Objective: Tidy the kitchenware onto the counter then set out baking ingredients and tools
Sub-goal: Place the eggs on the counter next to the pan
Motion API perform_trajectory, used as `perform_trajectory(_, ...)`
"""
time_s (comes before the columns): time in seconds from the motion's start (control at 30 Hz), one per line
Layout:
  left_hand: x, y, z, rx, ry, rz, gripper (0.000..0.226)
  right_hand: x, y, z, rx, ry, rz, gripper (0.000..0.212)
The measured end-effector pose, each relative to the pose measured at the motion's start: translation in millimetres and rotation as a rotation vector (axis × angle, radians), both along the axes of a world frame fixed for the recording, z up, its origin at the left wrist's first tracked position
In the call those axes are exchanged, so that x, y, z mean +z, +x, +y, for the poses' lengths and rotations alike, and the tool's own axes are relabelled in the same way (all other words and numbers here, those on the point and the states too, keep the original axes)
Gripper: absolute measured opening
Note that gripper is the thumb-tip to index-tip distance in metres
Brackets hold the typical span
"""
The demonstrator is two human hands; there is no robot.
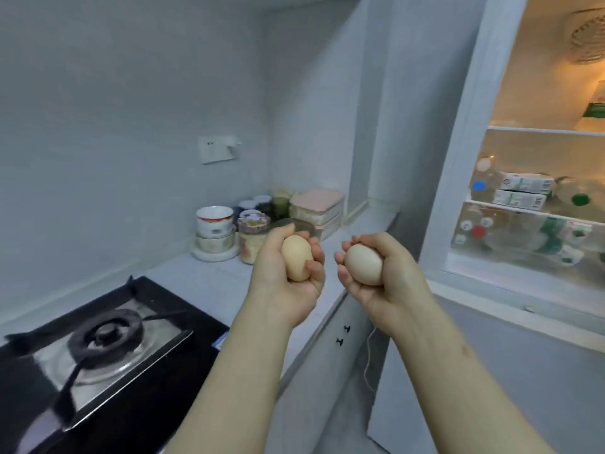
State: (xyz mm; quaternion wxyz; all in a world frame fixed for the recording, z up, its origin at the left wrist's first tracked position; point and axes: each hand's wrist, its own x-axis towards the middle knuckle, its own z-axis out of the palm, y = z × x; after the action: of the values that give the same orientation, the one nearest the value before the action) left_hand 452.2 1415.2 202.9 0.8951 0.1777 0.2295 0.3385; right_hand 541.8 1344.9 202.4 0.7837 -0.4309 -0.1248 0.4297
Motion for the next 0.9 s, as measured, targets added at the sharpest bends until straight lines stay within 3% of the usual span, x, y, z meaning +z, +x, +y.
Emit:
perform_trajectory(0.47, -11.9, -322.5, 35.4, 0.638, -0.068, 0.069, 0.020, -15.0, -279.1, 101.5, 0.562, -0.046, 0.099, 0.011)
perform_trajectory(0.9, -41.2, -486.9, -16.7, 1.166, -0.218, 0.080, 0.019, -47.8, -466.6, 121.1, 1.135, -0.173, 0.074, 0.009)
